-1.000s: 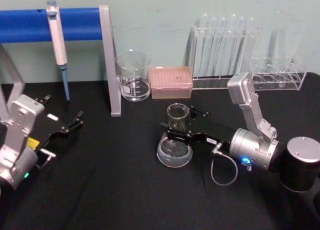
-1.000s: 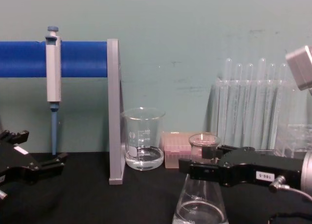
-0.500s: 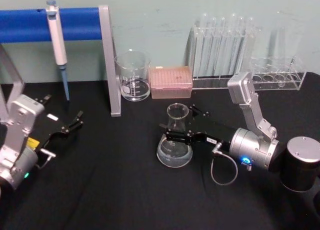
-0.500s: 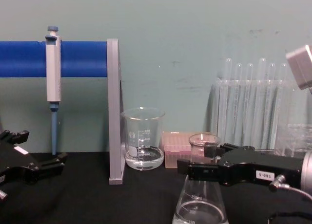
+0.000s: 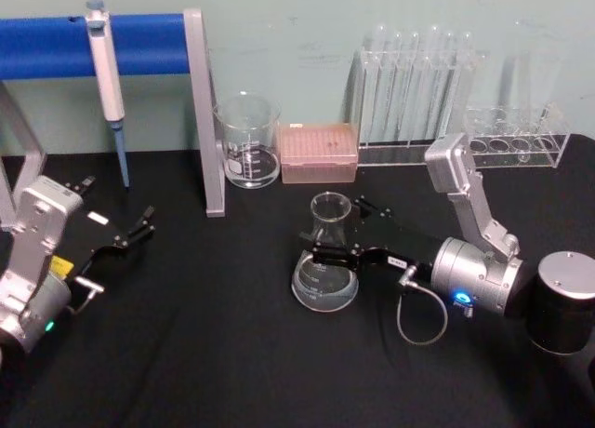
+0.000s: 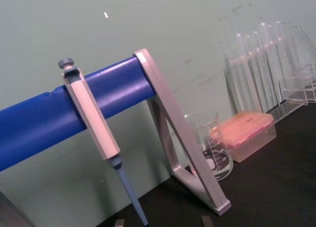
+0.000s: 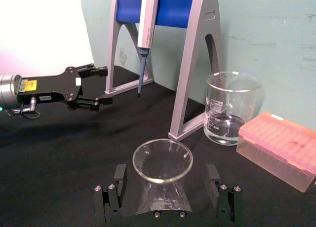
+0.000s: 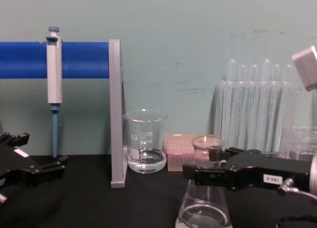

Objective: Grasp the erlenmeyer flask with one hand, shake it three times, then place it back.

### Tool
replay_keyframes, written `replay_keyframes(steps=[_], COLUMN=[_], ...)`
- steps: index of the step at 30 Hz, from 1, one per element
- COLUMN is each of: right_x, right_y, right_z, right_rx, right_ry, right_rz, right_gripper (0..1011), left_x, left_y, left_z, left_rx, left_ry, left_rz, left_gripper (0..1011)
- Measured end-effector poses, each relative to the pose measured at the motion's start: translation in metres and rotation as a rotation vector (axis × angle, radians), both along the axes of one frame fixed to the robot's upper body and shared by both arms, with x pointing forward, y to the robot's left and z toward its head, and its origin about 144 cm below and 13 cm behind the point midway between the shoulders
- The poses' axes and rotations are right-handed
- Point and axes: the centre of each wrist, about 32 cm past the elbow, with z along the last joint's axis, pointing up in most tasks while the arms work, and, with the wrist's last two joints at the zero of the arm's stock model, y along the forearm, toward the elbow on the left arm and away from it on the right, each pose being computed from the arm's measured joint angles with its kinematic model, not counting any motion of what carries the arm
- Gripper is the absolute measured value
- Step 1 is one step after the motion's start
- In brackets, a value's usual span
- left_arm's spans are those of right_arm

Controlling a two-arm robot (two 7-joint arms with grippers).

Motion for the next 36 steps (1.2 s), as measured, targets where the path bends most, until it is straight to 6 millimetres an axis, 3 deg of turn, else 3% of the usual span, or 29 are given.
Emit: replay_keyframes(steps=[7,23,29,36], right_x=[-0.002,-0.025,-0.027,-0.026], right_y=[-0.007,-0.043,-0.060,-0.063], right_z=[0.001,0.006,0.009,0.012], right_rx=[-0.003,-0.044,-0.087,-0.111], right_ry=[0.010,0.079,0.108,0.046], right_rz=[0.005,0.003,-0.080,-0.235], right_gripper=[1002,1003,1002,1003], left_x=[0.000,0.000,0.000,0.000], left_y=[0.000,0.000,0.000,0.000], left_z=[0.000,0.000,0.000,0.000], left_rx=[0.000,0.000,0.000,0.000], left_ry=[0.000,0.000,0.000,0.000], left_rz=[0.000,0.000,0.000,0.000], left_gripper=[1001,1001,1001,1001])
